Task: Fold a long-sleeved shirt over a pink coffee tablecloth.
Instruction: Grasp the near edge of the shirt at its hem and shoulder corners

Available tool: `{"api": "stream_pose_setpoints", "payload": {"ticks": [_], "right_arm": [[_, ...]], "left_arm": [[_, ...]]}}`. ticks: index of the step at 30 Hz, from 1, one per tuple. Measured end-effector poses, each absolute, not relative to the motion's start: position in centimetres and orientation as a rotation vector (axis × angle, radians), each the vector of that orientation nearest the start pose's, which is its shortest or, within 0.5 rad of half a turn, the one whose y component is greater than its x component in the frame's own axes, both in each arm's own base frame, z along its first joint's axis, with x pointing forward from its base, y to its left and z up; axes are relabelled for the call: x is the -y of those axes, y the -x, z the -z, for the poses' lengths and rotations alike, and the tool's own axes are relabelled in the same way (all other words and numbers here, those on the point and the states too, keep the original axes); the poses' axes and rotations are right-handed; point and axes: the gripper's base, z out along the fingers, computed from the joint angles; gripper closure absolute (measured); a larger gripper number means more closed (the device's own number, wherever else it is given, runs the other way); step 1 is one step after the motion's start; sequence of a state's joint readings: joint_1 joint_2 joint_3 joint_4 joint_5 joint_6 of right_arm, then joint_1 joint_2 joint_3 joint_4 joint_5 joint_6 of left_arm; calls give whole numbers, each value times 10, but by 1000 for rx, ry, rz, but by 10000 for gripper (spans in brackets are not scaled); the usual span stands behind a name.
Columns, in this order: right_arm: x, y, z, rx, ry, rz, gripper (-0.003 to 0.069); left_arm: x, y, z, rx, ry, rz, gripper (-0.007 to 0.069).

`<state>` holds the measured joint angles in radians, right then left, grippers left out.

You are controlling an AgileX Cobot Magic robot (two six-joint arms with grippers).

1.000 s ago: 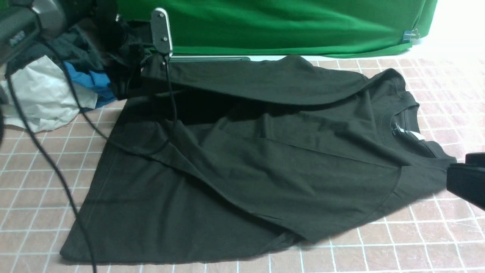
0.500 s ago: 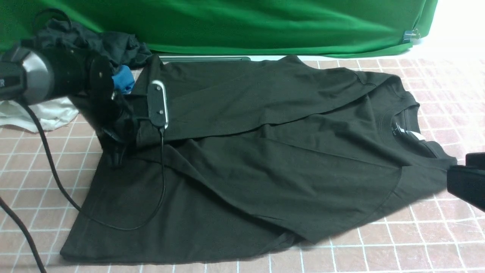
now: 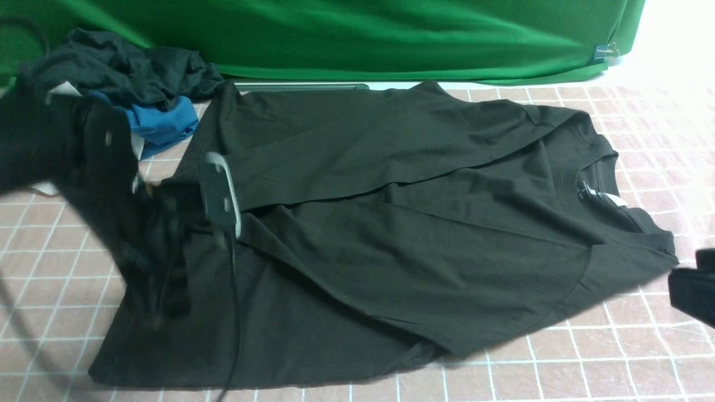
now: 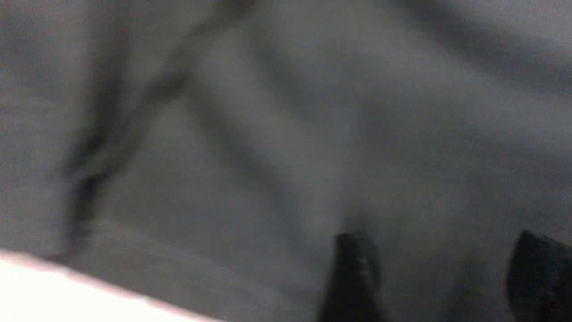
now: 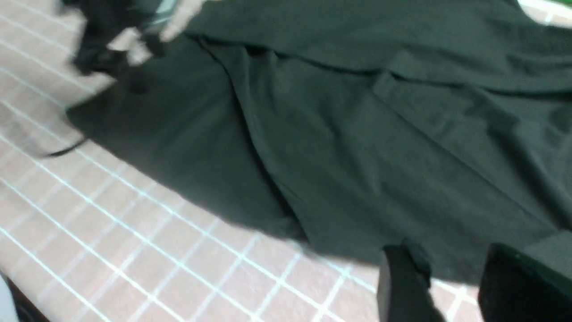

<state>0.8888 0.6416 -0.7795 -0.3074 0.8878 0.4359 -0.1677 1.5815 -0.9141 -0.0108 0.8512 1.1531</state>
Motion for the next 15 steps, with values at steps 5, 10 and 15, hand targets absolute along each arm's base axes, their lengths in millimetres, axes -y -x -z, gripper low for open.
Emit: {"api": "stream_pose_setpoints", "payload": {"ticks": [5,10,15], "right_arm": [[-70,-82,-346,-2151,626,-359,418],[-71,-82,-345,-2144,656,-357,418],[-71,-81,-345,-2145,657,-367,418]], "left_arm": [[42,-225,-178,-2346,-1994,-72,327],[34,-215,-166,-2306,-2100,-151,284],[32,-219,-157,-2272,-2141,-194,200]]}}
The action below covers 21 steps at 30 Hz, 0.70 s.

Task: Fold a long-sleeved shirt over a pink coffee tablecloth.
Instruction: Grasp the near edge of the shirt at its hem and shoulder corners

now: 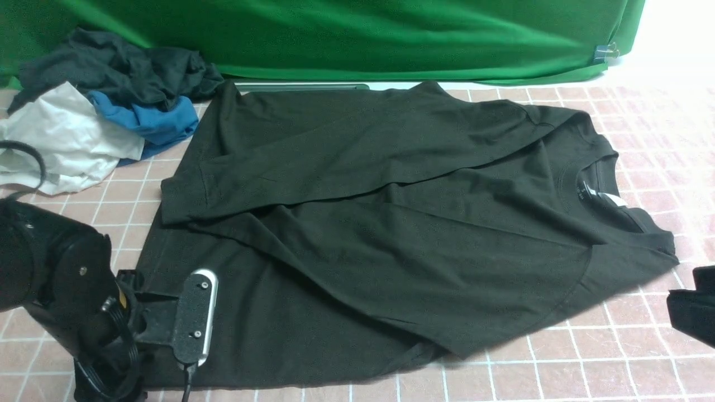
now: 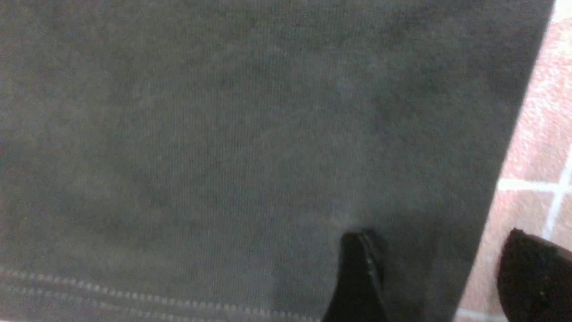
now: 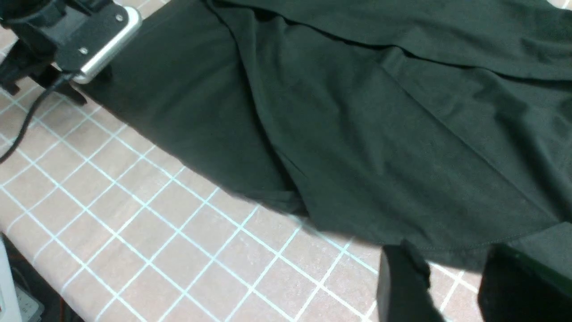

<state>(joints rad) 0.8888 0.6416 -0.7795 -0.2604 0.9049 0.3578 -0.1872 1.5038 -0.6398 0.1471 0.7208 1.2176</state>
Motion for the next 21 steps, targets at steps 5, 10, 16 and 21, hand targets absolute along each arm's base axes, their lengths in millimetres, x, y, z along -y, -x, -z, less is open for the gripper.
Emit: {"api": "stream_pose_setpoints", "payload": {"ticks": [5,10,16,21], "right_arm": [[-73,-80,-345,-2156,652,-400,418],[-74,-79,-346,-2154,647,-431,418],[-76,-78,-346,-2160,641,-468,418],[-76,-78,-346,-2161,641,-472,418]], "left_arm": [[32,-221,-151,-2286,-2158,-195,176],[32,-222,-149,-2342,-2102,-204,218],[32,-226,-150,-2326,-2077,-231,351],[35,-239,-154,-2249,-2039,-301,456]]}}
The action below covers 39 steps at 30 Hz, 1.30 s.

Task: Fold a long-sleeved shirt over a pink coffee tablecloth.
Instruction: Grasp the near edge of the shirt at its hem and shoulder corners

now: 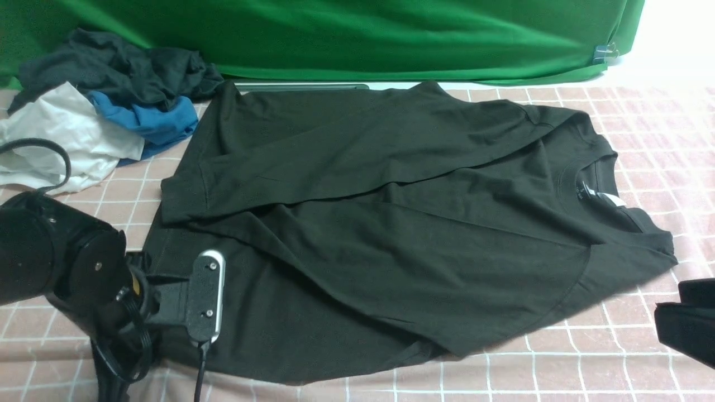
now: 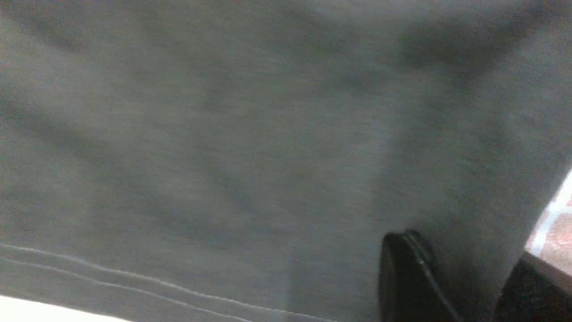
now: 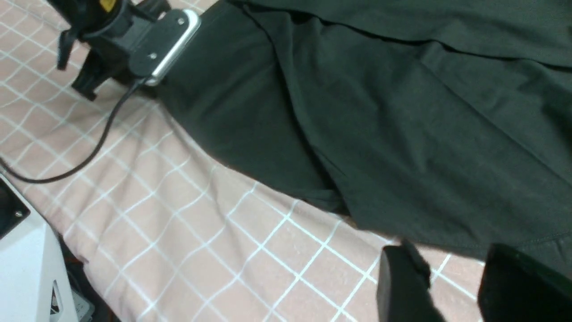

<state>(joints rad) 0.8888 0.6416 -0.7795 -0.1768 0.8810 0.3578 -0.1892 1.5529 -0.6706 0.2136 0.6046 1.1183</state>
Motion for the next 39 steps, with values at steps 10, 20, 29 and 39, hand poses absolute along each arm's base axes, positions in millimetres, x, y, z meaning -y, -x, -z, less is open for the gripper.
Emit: {"api": "stream_pose_setpoints", "payload": {"ticks": [10,20,29,39], "right_arm": [[-76,-78,-346,-2160,641,-474,419],[-78,-78,-348,-2117,676,-472,418],[-78,-78,-348,-2112,684,-469,418],[-78,-78,-348,-2110,688,-468,418]], "left_arm": [[37,-237,-157,-2257,-2004,-260,448],[37,-233,-165,-2232,-2012,-258,232],[41,-232,-163,-2255,-1930,-212,204],[38,-216,-158,-2277,-1933,-187,79]]}}
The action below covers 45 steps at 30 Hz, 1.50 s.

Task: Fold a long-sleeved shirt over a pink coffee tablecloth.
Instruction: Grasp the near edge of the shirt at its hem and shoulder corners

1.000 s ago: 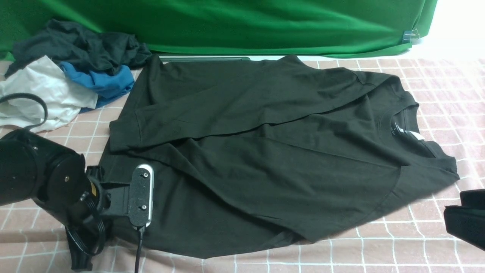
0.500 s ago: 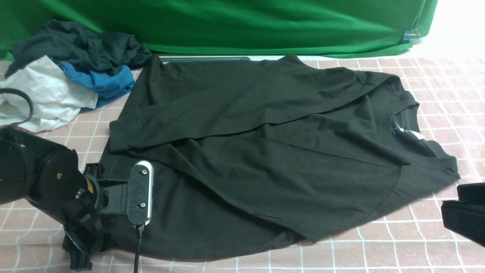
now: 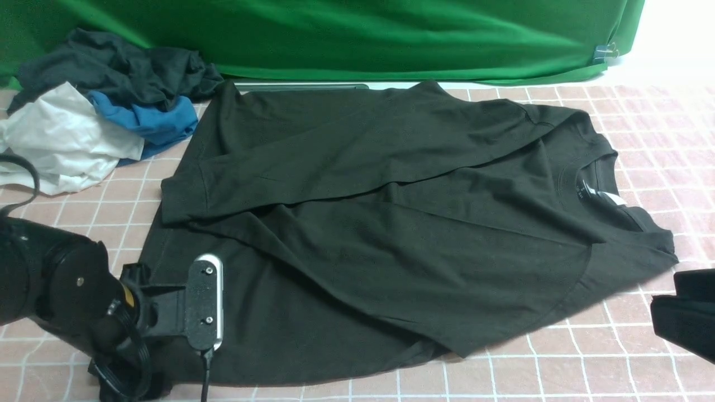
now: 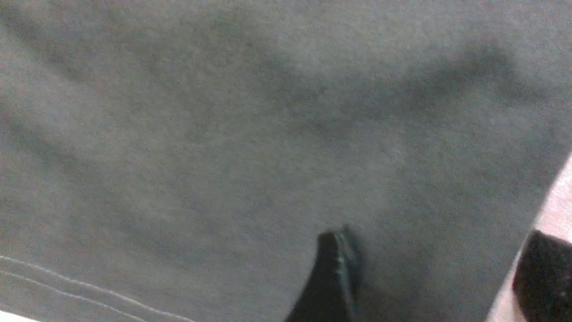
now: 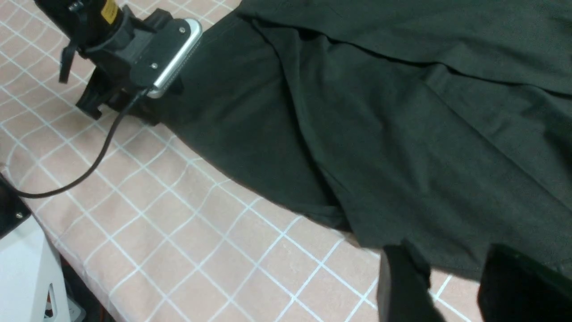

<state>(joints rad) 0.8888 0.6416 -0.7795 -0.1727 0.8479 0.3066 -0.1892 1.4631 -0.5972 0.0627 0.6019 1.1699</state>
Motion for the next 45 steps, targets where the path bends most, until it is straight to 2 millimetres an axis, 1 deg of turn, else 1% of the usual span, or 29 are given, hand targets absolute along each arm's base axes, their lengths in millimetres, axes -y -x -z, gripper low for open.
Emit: {"api": "stream_pose_setpoints", "payload": {"ticks": [1,4,5,7,10,14,15,16,20,22,25,28,32,40,43,44,45], "right_arm": [[-78,-78,-348,-2110,688,-468,418],[-78,-79,-348,-2107,688,-469,418],[-78,-79,-348,-2107,688,-469,418],[-78,-79,-348,-2107,688,-469,418],[-78,-78,-348,-2108,688,-471,418],[-79,-78,-348,-2110,687,-478,418],[-79,-78,-348,-2111,687,-478,419],[-79,-78,-348,-2111,687,-480,419],[-79,-78,-348,-2114,686,-486,419],[-79,-78,-348,-2114,685,-488,419],[-79,-78,-348,-2114,686,-487,419],[-79,-78,-348,-2114,686,-489,419],[-79,-78,-348,-2113,686,-490,419],[-80,-78,-350,-2086,680,-506,419],[-81,-78,-351,-2083,679,-508,419],[-81,-78,-351,-2083,679,-508,419],[-81,-78,-351,-2082,679,-508,419]], "left_arm": [[37,-214,-159,-2279,-1943,-192,53],[34,-213,-163,-2273,-1949,-256,19],[33,-213,-163,-2274,-1949,-260,19],[29,-214,-165,-2266,-1966,-333,25],[28,-216,-165,-2260,-1962,-373,56],[29,-222,-167,-2213,-1922,-414,165],[29,-223,-167,-2203,-1914,-418,181],[30,-224,-168,-2191,-1898,-422,218],[30,-225,-168,-2185,-1889,-423,295],[31,-224,-167,-2208,-1874,-404,317],[32,-220,-166,-2256,-1869,-351,323],[31,-215,-164,-2255,-1951,-312,311],[31,-215,-164,-2251,-1971,-303,289],[31,-216,-156,-2256,-2035,-287,285],[31,-216,-155,-2257,-2038,-286,317],[31,-216,-156,-2257,-2038,-287,338],[31,-216,-156,-2257,-2039,-287,377]]}}
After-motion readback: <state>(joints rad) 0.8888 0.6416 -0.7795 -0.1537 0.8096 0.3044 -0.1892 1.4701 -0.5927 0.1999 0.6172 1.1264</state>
